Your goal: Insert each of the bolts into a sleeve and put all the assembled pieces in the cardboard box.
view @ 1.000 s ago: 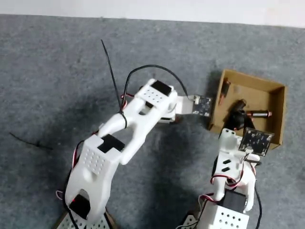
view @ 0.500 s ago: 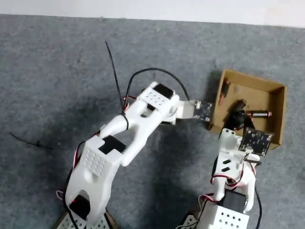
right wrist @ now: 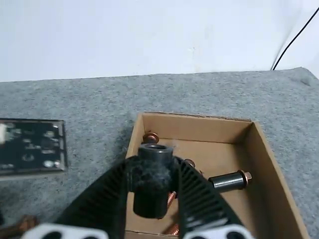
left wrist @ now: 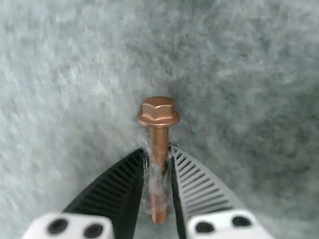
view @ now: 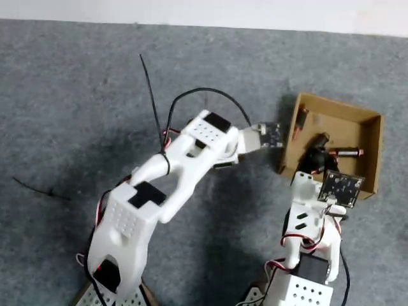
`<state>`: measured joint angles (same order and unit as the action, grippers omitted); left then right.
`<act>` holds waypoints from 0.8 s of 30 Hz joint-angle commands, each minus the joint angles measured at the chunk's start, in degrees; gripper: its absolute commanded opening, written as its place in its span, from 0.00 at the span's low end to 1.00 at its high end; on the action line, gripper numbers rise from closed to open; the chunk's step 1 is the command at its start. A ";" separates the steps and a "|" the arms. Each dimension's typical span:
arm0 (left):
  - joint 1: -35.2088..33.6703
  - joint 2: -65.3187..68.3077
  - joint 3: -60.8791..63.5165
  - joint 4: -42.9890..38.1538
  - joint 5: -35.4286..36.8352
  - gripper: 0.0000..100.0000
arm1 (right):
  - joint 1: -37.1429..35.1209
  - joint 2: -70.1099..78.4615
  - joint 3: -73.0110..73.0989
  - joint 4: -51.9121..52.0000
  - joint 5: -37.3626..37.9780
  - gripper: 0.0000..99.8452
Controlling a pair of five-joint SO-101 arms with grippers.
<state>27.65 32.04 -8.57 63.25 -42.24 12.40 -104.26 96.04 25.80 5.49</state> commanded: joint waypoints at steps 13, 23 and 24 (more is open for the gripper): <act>0.92 -58.24 58.42 -41.41 16.18 0.01 | -0.84 -0.92 8.31 0.22 0.18 0.01; -6.11 -86.90 75.82 -42.64 31.74 0.01 | -8.92 -0.92 8.31 3.47 0.53 0.01; -7.08 -90.24 77.41 -42.64 33.14 0.01 | -9.98 -0.92 8.31 3.38 0.53 0.01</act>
<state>22.99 -47.87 66.59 22.11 -13.23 5.27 -104.26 96.04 29.23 5.49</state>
